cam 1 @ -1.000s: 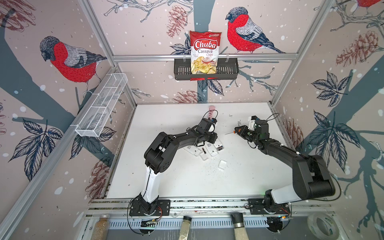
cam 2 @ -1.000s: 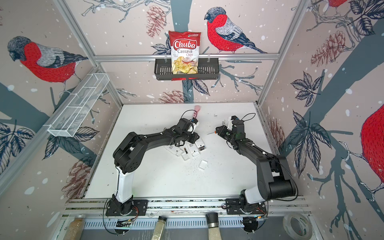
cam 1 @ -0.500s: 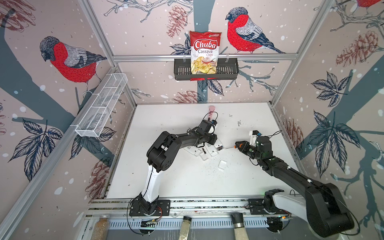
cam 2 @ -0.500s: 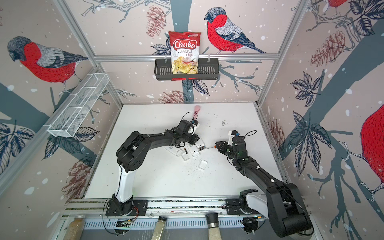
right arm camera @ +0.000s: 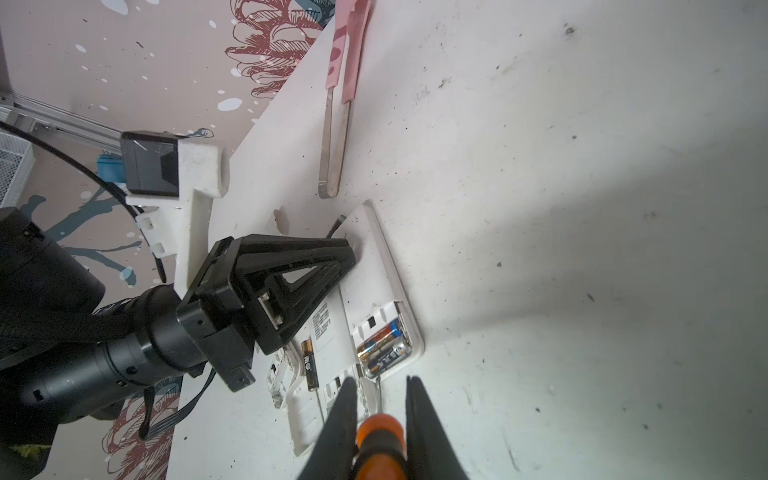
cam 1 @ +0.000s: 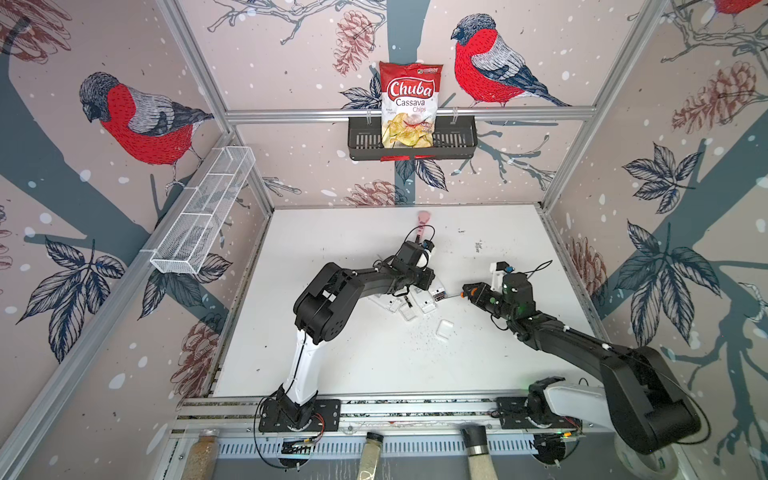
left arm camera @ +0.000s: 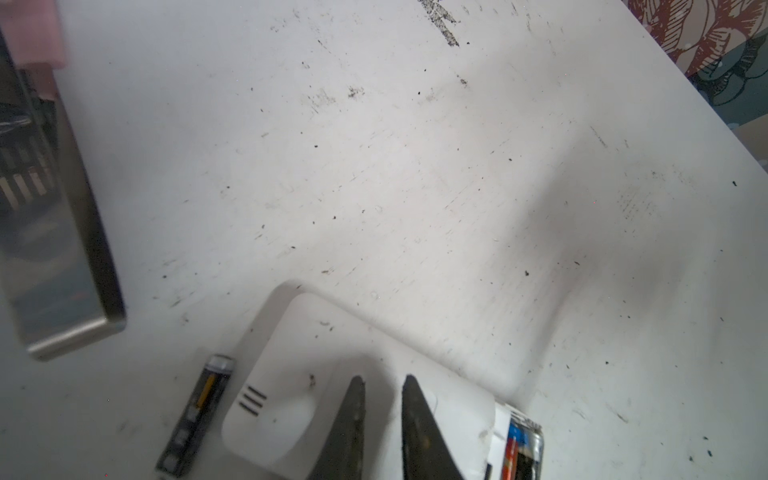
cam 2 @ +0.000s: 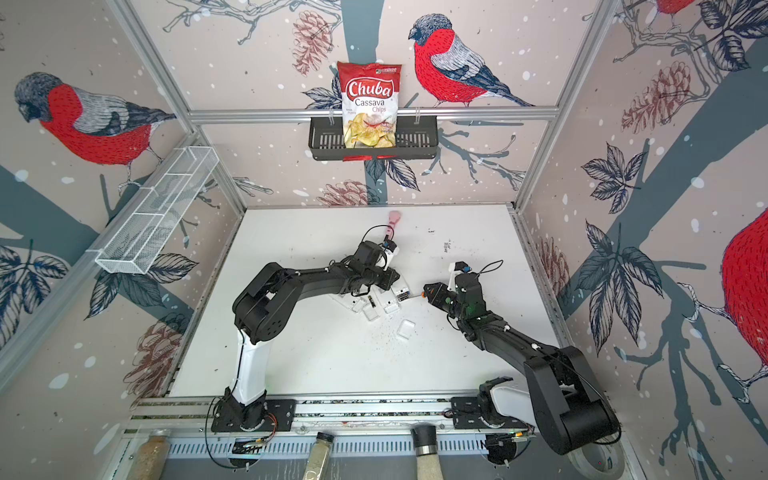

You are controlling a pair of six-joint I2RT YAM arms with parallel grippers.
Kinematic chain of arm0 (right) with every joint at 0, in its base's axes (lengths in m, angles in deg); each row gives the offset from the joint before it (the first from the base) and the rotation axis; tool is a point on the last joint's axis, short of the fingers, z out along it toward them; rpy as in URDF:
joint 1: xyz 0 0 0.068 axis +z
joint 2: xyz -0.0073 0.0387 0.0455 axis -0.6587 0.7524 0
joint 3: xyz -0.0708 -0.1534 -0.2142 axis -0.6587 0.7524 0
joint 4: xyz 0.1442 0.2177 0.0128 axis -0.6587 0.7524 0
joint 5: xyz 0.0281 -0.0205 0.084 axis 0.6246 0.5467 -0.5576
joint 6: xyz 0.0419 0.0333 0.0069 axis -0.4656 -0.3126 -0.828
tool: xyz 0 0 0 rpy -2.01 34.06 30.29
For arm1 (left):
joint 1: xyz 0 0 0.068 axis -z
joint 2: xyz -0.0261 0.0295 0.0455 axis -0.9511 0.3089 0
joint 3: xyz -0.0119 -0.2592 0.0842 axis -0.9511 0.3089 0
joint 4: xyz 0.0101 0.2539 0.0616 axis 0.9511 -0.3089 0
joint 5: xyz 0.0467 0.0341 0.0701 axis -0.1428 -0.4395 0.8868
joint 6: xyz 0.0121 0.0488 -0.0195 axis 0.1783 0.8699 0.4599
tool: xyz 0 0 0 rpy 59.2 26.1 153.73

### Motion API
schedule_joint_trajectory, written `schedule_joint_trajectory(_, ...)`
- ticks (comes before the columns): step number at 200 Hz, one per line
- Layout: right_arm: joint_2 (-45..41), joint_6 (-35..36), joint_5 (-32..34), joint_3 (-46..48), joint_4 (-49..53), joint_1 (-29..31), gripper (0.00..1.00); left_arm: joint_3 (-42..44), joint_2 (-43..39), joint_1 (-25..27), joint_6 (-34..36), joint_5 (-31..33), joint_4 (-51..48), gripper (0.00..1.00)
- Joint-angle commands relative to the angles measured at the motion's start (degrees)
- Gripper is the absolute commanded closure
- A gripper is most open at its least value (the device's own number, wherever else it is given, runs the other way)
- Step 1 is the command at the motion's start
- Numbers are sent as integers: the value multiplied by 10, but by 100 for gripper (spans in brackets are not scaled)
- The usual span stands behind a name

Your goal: Unload the batteries from the remote control

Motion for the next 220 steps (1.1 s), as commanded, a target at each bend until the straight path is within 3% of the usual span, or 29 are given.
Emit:
schedule_joint_trajectory(1,4,-5,2,1,-35,1,100,5,9,-2,-1,6,-54,81)
schedule_joint_trajectory(125,58,-17,13,0,-71,1,100,6,5,-2,-1,4,-55,81)
schedule_joint_trajectory(220,112,-62,-2,28,-179,-10,100,11,2,-3,-4,1,-51,82)
